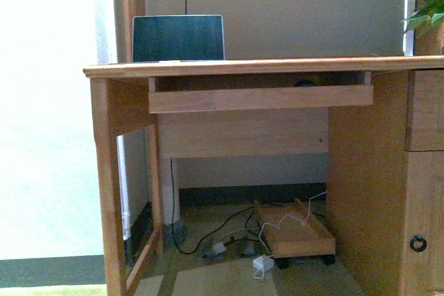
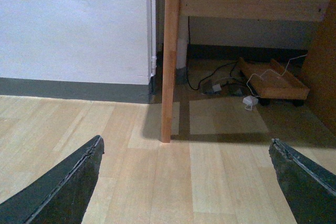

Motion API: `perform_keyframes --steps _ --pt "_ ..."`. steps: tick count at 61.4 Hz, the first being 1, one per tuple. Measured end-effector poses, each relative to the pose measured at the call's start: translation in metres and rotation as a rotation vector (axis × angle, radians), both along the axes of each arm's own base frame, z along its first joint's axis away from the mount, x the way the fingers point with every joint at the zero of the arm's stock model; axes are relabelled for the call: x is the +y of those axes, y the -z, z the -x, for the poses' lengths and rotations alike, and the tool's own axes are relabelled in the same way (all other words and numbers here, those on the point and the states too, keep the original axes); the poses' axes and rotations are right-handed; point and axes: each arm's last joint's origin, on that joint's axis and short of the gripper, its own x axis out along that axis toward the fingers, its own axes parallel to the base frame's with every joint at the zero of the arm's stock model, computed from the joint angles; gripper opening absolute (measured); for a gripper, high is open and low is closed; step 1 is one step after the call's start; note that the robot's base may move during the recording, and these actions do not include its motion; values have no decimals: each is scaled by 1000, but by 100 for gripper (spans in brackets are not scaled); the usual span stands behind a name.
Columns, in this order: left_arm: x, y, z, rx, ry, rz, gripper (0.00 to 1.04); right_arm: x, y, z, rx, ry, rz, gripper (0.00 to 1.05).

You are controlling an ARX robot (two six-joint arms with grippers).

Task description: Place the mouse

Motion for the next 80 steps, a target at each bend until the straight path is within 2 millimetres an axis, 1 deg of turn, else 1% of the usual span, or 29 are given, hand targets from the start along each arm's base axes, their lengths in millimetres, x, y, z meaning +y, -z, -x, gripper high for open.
perform_keyframes --steps 80 --pt "0 0 0 0 0 0 97 0 0 0 0 0 0 97"
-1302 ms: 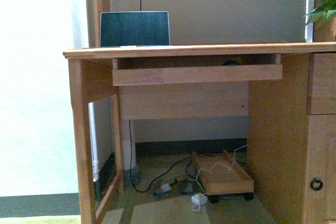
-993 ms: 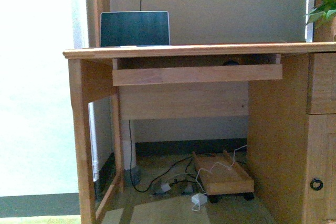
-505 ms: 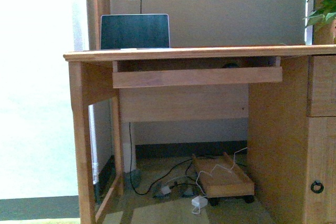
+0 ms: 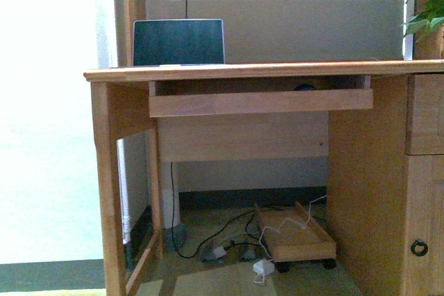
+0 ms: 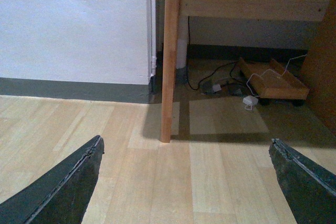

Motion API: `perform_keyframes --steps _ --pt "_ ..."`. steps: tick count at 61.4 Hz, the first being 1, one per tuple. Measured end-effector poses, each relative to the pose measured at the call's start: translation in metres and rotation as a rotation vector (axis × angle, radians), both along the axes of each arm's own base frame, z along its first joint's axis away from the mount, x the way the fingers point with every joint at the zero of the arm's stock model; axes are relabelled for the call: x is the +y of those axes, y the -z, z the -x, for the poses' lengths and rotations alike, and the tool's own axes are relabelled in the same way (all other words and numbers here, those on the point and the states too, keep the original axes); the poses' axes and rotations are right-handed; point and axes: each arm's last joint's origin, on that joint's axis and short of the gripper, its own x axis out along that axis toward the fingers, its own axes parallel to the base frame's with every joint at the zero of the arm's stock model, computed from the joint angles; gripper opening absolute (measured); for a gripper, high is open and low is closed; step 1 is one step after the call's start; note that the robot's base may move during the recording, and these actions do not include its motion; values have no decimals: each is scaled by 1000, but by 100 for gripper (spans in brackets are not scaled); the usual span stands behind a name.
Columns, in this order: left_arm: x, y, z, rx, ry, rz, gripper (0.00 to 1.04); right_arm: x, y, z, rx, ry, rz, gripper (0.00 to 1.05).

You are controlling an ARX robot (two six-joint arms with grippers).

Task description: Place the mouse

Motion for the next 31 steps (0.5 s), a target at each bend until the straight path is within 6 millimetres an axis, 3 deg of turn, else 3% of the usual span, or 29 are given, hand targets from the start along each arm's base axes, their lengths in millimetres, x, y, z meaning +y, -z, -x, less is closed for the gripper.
perform_keyframes --steps 31 --pt "0 0 0 0 0 0 97 0 0 0 0 0 0 97"
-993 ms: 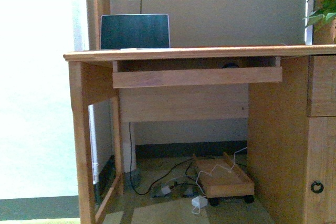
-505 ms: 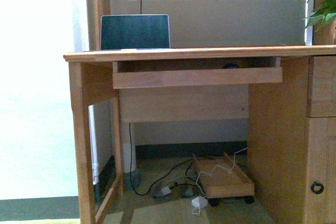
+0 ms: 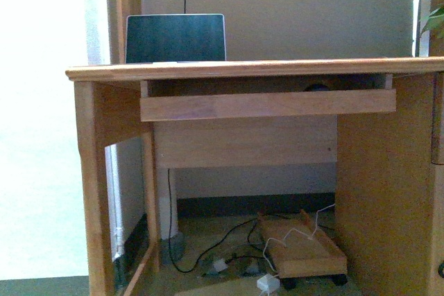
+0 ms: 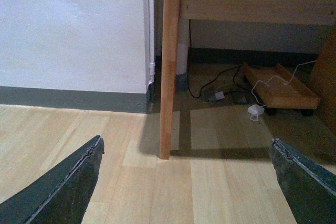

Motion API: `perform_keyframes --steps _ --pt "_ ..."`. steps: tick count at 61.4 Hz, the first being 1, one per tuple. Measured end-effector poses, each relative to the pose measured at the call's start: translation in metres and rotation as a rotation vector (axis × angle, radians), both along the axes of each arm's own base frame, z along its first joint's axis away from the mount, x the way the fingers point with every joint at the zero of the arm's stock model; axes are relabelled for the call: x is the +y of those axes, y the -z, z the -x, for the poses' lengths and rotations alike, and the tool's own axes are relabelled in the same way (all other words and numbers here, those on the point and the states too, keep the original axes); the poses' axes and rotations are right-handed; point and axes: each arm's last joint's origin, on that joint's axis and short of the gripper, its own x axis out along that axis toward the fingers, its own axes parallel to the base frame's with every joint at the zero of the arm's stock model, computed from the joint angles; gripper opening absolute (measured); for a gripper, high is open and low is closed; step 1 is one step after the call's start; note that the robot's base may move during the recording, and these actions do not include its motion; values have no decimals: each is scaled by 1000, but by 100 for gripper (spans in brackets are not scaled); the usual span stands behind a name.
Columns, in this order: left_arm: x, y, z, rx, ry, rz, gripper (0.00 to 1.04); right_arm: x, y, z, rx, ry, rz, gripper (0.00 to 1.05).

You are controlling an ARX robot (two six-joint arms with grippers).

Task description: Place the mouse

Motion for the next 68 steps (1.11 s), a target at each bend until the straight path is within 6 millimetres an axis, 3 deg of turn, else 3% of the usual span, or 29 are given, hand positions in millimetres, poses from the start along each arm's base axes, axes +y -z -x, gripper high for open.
perform_keyframes --steps 68 --pt "0 0 0 0 0 0 97 0 0 0 0 0 0 97"
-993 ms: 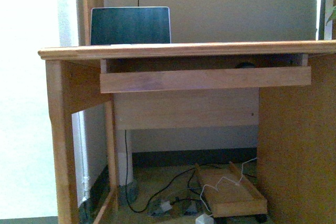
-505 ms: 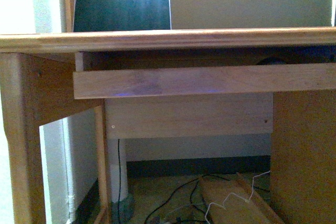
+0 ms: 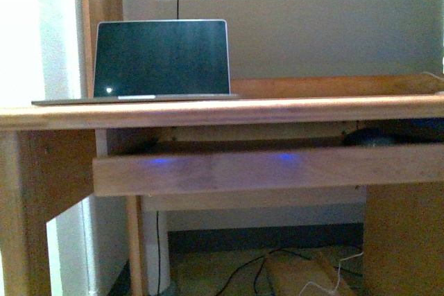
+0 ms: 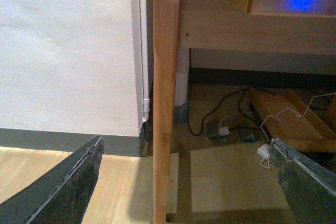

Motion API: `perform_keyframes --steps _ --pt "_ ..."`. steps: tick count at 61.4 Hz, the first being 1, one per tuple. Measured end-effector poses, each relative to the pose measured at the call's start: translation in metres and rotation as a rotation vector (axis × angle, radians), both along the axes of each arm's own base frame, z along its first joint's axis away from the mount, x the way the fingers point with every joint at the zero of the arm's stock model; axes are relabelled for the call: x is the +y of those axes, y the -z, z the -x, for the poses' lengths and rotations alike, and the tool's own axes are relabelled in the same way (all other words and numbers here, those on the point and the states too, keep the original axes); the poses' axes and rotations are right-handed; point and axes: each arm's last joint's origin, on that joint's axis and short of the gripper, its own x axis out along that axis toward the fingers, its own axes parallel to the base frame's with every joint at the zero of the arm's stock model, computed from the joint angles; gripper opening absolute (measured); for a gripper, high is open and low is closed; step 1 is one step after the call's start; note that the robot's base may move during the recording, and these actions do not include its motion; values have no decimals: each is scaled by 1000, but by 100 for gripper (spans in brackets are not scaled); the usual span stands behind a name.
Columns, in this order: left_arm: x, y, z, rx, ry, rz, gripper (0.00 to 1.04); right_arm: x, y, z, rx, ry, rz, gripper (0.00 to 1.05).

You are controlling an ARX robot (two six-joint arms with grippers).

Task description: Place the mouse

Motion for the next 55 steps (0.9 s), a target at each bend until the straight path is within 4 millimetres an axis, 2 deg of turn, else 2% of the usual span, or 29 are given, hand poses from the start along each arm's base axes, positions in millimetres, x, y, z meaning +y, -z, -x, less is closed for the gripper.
perform_keyframes --steps 29,33,37,45,55 --pt "0 0 0 0 0 0 97 0 0 0 0 0 0 97" --pt "-3 1 -2 151 129 46 97 0 0 0 0 0 0 97" --pt "-6 6 -12 249 215 38 97 0 0 0 0 0 0 97" --pt "-1 7 -38 263 221 -98 97 0 0 0 0 0 0 97" --pt "10 -3 -97 130 227 -482 97 0 0 0 0 0 0 97"
